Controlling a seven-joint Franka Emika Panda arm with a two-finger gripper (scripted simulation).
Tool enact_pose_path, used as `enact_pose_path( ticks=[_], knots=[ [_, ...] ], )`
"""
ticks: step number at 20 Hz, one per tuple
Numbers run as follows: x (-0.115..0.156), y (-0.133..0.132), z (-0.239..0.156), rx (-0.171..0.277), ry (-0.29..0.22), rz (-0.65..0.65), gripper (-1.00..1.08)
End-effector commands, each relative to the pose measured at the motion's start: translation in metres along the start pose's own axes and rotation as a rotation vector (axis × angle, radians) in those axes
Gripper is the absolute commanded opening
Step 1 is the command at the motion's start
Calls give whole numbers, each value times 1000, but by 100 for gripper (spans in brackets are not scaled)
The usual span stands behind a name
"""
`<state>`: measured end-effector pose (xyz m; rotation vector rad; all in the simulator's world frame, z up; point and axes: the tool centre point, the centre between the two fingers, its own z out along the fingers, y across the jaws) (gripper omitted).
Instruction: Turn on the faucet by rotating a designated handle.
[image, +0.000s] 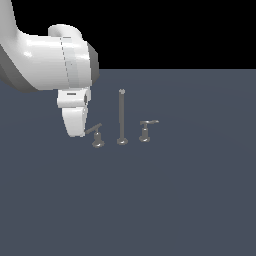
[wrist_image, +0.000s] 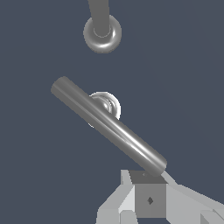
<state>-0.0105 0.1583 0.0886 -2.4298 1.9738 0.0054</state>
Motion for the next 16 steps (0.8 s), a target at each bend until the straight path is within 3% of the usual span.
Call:
enact_pose_path(
  ticks=[1,6,7,16],
  knots=[
    [21,7,0,-4,7,19,-100],
    [37,17,-1,-6,9,24,-100],
    [12,13,0,-2,-2,-11,-100],
    [75,8,-1,-6,9,22,-100]
  ],
)
